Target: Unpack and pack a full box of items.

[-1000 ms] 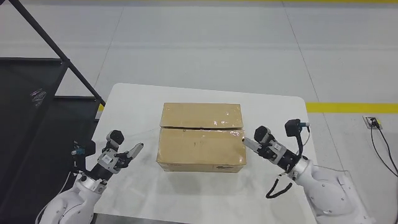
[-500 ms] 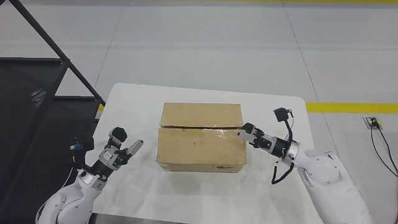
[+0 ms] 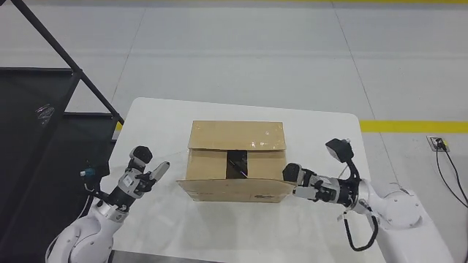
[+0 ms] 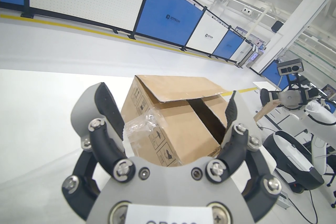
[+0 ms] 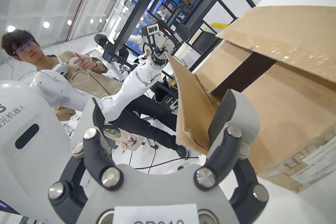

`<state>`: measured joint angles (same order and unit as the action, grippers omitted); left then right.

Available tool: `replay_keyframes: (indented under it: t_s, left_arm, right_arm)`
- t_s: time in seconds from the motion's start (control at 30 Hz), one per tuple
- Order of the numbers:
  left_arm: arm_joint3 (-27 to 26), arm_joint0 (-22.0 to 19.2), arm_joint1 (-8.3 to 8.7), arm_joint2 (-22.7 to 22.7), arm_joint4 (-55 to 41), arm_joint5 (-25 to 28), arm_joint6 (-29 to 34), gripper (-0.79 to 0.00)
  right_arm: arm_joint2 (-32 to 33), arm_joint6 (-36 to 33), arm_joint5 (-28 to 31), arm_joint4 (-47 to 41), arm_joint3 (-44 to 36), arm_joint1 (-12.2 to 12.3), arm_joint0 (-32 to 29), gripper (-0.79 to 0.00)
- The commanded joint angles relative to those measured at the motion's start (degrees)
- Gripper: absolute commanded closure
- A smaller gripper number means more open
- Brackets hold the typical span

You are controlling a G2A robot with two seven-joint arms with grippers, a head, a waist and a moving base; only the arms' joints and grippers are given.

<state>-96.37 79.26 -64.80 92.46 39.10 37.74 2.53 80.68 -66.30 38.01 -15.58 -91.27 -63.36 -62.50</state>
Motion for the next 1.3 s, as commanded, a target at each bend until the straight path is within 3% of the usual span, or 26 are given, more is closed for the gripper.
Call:
replay_keyframes:
  t_s: [0.0, 0.27, 0.47, 0.6, 0.77, 0.87, 1.27]
  left_arm:
    - [-0.27, 0.31, 0.17, -0.21, 1.08, 1.74, 1.43, -0.785]
    - [0.85, 1.57, 1.00, -0.90, 5.61, 8.52, 7.96, -0.785]
    - [2.81, 2.26, 1.61, -1.48, 9.28, 11.10, 12.26, -0.785]
    - [3.62, 2.06, 1.81, -2.35, 13.03, 10.34, 13.48, -0.785]
    - [4.83, 1.34, 1.74, -4.09, 16.15, 8.19, 12.13, -0.785]
    - [5.09, 1.12, 1.76, -4.72, 16.84, 7.66, 11.56, -0.785]
    - [5.16, 1.12, 1.80, -4.82, 16.73, 7.78, 11.56, -0.785]
  right_arm:
    - [-0.01, 0.00, -0.01, 2.19, -2.88, 0.81, -2.11, -0.785]
    - [-3.33, 0.07, 0.05, 12.04, -8.57, 3.91, -7.26, -0.785]
    - [-6.52, -0.92, -0.95, 15.58, -7.34, 5.49, -6.93, -0.785]
    - [-7.72, 0.47, -2.09, 12.17, -5.50, 5.46, -5.08, -0.785]
    - [-8.87, 8.42, -8.76, 3.58, -4.32, 4.64, -1.95, -0.785]
    - [-9.57, 9.70, -12.76, -2.25, -3.25, 4.25, 0.27, -0.785]
    - [-9.71, 10.23, -13.06, -2.92, -3.20, 4.19, 0.02, -0.785]
